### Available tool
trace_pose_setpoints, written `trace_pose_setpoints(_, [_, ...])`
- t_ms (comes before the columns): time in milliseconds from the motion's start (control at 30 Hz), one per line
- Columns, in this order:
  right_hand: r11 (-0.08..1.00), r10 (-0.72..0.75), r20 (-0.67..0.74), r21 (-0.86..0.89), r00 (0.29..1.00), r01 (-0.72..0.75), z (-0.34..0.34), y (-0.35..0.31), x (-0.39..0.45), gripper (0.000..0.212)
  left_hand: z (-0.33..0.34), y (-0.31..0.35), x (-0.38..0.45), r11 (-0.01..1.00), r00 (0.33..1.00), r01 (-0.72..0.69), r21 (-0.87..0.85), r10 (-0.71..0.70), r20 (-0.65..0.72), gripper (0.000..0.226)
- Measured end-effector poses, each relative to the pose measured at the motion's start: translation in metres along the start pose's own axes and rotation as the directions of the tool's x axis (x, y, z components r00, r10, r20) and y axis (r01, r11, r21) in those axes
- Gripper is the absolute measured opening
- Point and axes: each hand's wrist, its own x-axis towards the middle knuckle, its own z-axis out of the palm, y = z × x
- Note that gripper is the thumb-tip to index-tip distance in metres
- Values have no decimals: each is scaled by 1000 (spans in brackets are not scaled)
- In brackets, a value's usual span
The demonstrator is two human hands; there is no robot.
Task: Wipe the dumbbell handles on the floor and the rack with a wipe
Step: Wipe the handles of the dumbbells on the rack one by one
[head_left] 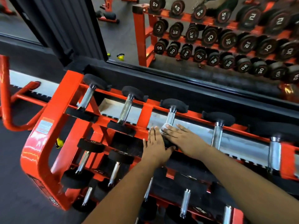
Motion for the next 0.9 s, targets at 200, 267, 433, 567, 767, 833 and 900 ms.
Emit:
trace_pose_setpoints(200, [952, 304, -81, 72, 949, -298, -9, 9, 25, 80, -2, 1, -1, 1000, 1000, 7, -17, -7, 5, 110])
trace_pose_setpoints(267, [908, 376, -73, 226, 924, -352, -8, -6, 25, 80, -2, 0, 0, 1000, 1000, 3, -13, -3, 11, 111])
trace_pose_setpoints(433, [869, 390, -104, 371, 915, -328, 5, -22, 14, 72, -3, -1, 1, 1000, 999, 7, 16, -8, 36, 111])
trace_pose_setpoints(567, [640, 671, -152, 613, 726, -463, 1, -17, 43, 67, -4, 0, 3, 999, 999, 19, 35, -20, 48, 111])
trace_pose_setpoints(767, [237, 808, 48, 885, 587, -400, 5, -45, 30, 49, -5, -1, 4, 999, 998, 15, 49, -18, 62, 107])
trace_pose_setpoints(833, [190, 825, 70, 900, 560, -392, 1, -33, 41, 49, -4, -1, 5, 998, 998, 15, 55, -19, 66, 108])
trace_pose_setpoints(900, [127, 856, 101, 910, 507, -395, -9, -22, 56, 49, -3, -1, 4, 998, 998, 22, 60, -26, 64, 109])
